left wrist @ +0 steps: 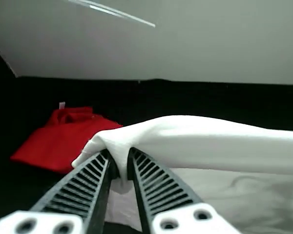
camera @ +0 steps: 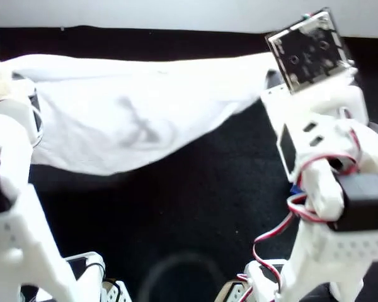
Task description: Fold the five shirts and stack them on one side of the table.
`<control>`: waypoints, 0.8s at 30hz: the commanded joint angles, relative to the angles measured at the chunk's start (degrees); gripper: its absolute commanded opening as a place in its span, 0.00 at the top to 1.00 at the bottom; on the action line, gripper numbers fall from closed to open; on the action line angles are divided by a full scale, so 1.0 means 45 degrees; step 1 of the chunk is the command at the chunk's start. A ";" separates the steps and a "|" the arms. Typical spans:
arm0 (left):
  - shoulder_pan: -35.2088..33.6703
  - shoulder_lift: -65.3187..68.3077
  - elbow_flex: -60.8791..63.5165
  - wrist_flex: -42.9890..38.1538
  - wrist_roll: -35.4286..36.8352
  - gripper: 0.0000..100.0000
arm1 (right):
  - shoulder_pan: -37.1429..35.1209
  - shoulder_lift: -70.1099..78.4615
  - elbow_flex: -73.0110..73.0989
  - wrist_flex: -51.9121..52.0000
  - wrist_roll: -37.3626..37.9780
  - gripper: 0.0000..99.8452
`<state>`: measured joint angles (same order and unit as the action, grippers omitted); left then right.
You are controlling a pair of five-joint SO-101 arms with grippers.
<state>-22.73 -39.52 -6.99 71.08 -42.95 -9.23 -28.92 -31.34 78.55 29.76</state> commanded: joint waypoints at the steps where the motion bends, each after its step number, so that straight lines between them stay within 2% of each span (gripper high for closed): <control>1: -0.0361 -0.0791 -0.0459 -0.0742 -0.0098 0.99 | -0.0107 -0.0322 -0.1495 -0.1377 0.1035 0.99; 6: -0.0381 -0.1827 -0.0459 -0.0645 -0.0098 0.99 | -0.0147 -0.0479 -0.2667 -0.1690 0.2247 0.99; 11: -0.0381 -0.3370 -0.0381 -0.0430 -0.0098 0.99 | -0.0068 -0.0479 -0.5050 0.0303 0.2969 0.99; 15: -0.0381 -0.4503 -0.0440 0.0860 -0.0098 0.99 | 0.0029 -0.0479 -0.7336 0.2608 0.3438 0.99; 18: -0.0381 -0.5343 -0.0479 0.2208 -0.0098 0.99 | 0.1221 -0.0479 -0.9016 0.3976 0.3829 0.99; 24: -0.0381 -0.6769 -0.0381 0.4024 -0.0098 0.99 | 0.2686 -0.0479 -1.0989 0.4698 0.4650 0.99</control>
<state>-23.52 -68.88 -8.31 86.99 -42.95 -0.09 -31.47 -77.76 99.21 49.45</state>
